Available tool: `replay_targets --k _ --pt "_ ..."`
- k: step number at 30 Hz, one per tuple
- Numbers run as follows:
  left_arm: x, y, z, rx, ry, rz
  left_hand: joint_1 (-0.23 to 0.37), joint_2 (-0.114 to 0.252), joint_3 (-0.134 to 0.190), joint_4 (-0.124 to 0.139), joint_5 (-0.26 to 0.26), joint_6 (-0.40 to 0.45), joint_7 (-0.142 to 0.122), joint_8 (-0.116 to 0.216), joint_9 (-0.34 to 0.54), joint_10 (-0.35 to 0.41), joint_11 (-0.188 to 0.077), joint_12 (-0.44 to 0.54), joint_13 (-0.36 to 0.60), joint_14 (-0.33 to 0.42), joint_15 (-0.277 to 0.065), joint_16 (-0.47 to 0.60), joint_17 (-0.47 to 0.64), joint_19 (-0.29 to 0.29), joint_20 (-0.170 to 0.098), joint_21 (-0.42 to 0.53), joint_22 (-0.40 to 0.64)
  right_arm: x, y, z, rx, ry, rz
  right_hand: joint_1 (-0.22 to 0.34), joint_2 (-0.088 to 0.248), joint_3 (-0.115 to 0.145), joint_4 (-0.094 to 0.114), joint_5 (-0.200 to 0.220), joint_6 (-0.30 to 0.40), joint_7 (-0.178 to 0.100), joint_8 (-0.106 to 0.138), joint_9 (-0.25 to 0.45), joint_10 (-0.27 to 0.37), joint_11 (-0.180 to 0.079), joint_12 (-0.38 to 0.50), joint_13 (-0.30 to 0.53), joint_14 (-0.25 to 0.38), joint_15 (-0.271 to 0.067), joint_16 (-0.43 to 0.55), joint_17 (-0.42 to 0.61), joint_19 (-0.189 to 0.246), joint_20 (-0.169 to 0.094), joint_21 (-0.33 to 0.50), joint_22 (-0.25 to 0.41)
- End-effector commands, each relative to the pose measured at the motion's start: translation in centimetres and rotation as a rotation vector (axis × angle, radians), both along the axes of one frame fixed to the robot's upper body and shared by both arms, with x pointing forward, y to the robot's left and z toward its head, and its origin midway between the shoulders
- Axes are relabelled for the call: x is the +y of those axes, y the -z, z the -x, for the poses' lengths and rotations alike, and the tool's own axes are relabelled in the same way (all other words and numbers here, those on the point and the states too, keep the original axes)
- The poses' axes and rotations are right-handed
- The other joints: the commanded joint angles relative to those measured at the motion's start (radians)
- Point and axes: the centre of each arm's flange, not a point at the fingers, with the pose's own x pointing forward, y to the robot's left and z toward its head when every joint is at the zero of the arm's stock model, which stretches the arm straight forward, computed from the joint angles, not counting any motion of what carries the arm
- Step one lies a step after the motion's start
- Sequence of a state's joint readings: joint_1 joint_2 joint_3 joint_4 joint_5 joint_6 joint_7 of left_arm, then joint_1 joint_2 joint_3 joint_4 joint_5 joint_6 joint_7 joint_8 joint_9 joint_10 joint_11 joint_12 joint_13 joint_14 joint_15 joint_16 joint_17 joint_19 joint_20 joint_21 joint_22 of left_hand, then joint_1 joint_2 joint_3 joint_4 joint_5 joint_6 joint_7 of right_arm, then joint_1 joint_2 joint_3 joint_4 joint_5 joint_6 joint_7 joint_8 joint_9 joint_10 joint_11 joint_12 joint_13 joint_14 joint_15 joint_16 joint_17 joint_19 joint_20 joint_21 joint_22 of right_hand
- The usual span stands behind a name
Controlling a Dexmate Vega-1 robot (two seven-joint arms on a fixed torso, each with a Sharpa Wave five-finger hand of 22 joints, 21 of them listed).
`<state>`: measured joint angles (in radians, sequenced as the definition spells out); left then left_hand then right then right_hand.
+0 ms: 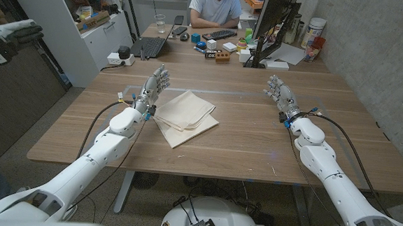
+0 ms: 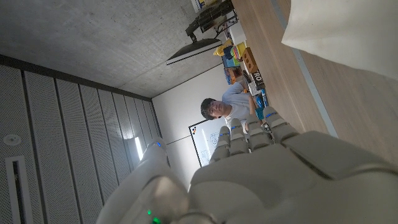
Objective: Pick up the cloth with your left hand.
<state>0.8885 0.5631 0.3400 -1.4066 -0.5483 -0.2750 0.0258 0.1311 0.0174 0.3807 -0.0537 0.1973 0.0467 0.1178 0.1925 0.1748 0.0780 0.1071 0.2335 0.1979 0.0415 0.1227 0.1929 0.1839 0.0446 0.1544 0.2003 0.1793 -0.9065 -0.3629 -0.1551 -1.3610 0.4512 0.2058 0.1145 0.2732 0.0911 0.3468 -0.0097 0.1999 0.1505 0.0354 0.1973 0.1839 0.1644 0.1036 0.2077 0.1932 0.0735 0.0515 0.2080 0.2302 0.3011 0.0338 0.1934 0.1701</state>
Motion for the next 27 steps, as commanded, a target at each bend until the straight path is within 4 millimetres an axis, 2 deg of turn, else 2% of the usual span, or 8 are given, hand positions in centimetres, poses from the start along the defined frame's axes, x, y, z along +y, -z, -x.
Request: replay_targets --k 1,5,8,18,23,27 --pt "1.3 0.1 2.5 -0.036 -0.049 -0.048 0.016 0.004 0.009 -0.005 0.006 0.01 0.015 0.006 0.005 0.005 0.001 0.004 0.005 0.01 0.002 0.009 0.003 0.001 0.006 0.004 0.001 0.4 -0.2 -0.1 -0.006 -0.008 0.003 0.006 0.0 0.003 -0.002 0.006 0.013 -0.001 0.003 0.004 0.01 0.003 0.003 0.002 0.01 -0.002 0.005 0.002 0.012 0.001 0.005 0.002" --pt "1.5 -0.1 3.1 -0.04 -0.077 -0.101 0.025 0.008 0.013 -0.01 0.006 0.013 0.021 0.006 0.005 0.006 0.001 0.003 0.005 0.012 0.001 0.008 0.003 0.001 0.007 0.004 0.001 0.7 -0.3 -0.1 -0.008 -0.012 0.011 0.006 0.0 0.003 -0.002 0.006 0.013 0.0 0.003 0.004 0.01 0.003 0.002 0.002 0.01 -0.002 0.005 0.001 0.012 0.001 0.005 0.002" --pt "1.6 -0.5 3.7 -0.05 -0.108 -0.146 0.034 0.013 0.018 -0.015 0.005 0.014 0.022 0.006 0.005 0.006 -0.001 0.002 0.005 0.013 -0.001 0.008 0.003 0.002 0.02 0.003 0.001 0.8 -0.2 -0.1 -0.01 -0.011 0.011 0.006 0.0 0.003 -0.003 0.005 0.014 0.0 0.003 0.004 0.01 0.003 0.002 0.002 0.01 -0.003 0.005 0.001 0.012 0.001 0.005 0.002" --pt "1.5 -1.9 5.1 -0.068 -0.15 -0.31 0.063 0.022 0.03 -0.033 0.003 0.011 0.019 0.005 0.005 0.006 -0.006 0.0 0.005 0.018 -0.004 0.007 0.002 0.011 0.033 0.006 0.002 0.8 -0.2 0.3 -0.026 -0.012 0.01 0.004 0.0 0.003 -0.004 0.005 0.014 0.0 0.002 0.004 0.011 0.003 0.001 0.002 0.01 -0.003 0.005 0.0 0.013 0.003 0.004 0.002" --pt "1.5 -2.8 5.8 -0.095 -0.174 -0.35 0.103 0.034 0.048 -0.058 -0.001 0.012 0.002 0.005 0.005 0.002 -0.011 -0.003 0.006 0.031 0.004 0.01 0.003 0.018 0.052 0.007 0.003 0.7 -0.1 0.6 -0.028 -0.01 0.006 0.004 0.0 0.002 -0.005 0.005 0.017 -0.011 0.003 0.004 0.01 0.002 0.0 0.002 0.009 -0.002 0.004 -0.001 0.013 0.003 0.004 0.002" --pt "1.4 -3.6 6.6 -0.105 -0.223 -0.435 0.119 0.038 0.054 -0.068 -0.003 0.012 -0.008 0.005 0.006 -0.003 -0.014 -0.005 0.007 0.032 0.004 0.009 0.003 0.018 0.055 0.007 0.004 0.6 -0.1 0.7 -0.027 -0.008 0.003 0.003 0.0 0.002 -0.006 0.005 0.019 -0.022 0.003 0.004 0.01 0.003 0.0 0.002 0.01 -0.002 0.004 -0.001 0.012 0.005 0.004 0.002"
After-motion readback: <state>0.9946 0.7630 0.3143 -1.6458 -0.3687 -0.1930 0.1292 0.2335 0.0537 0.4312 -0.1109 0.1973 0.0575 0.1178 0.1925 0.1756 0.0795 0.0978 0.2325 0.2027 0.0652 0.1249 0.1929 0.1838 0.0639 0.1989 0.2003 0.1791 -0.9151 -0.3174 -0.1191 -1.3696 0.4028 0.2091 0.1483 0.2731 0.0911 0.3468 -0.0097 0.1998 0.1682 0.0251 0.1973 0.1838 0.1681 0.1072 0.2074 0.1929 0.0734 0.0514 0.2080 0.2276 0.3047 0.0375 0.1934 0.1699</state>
